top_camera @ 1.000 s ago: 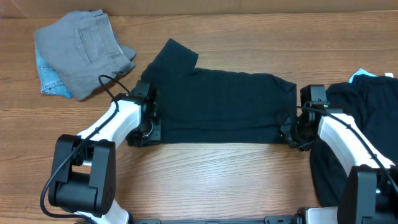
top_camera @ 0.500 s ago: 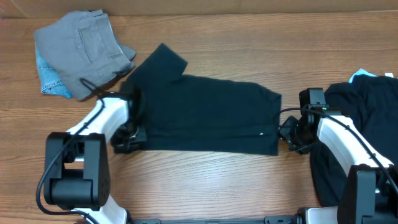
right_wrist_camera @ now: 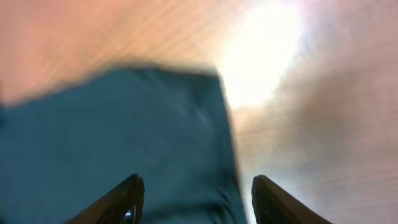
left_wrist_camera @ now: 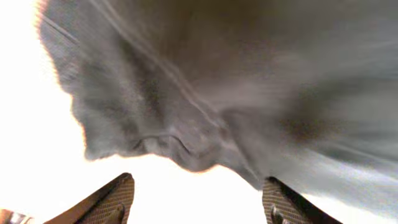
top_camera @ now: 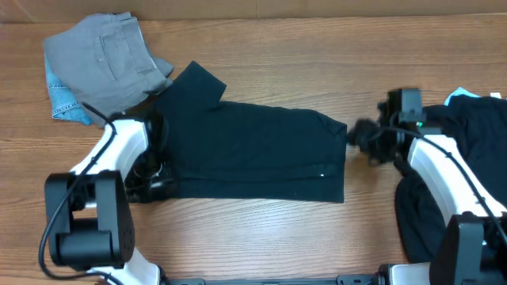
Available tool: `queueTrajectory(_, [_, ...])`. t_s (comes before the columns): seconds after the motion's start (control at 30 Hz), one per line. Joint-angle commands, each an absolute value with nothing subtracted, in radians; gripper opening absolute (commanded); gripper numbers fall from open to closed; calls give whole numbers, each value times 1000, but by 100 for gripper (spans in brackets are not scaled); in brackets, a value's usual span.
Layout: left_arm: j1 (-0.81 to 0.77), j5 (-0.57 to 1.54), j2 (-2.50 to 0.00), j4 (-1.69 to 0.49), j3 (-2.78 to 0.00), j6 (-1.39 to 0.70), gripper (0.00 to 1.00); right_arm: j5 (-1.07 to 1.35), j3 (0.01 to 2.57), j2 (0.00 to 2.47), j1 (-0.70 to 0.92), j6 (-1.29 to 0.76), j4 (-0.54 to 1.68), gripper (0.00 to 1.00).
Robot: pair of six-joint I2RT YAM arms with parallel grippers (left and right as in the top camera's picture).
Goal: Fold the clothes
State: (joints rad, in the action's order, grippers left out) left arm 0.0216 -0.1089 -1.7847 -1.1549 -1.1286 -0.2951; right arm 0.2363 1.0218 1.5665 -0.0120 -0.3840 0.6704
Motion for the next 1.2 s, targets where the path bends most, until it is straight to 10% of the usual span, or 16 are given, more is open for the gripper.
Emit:
queueTrajectory(0.0, [14, 11, -1693, -1190, -1272, -245, 69, 264, 1050, 1573, -4, -410, 622, 58])
queueTrajectory(0.7, [-120, 161, -1685, -1009, -1474, -96, 65, 398, 1048, 1878, 39, -510, 344, 40])
queueTrajectory(0.93, [-120, 154, -1687, -965, -1474, -93, 61, 398, 1049, 1878, 35, -510, 349, 4])
queueTrajectory(1.17, [-120, 155, -1710, -884, -1474, -81, 58, 398, 1076, 1859, 12, -509, 398, 4])
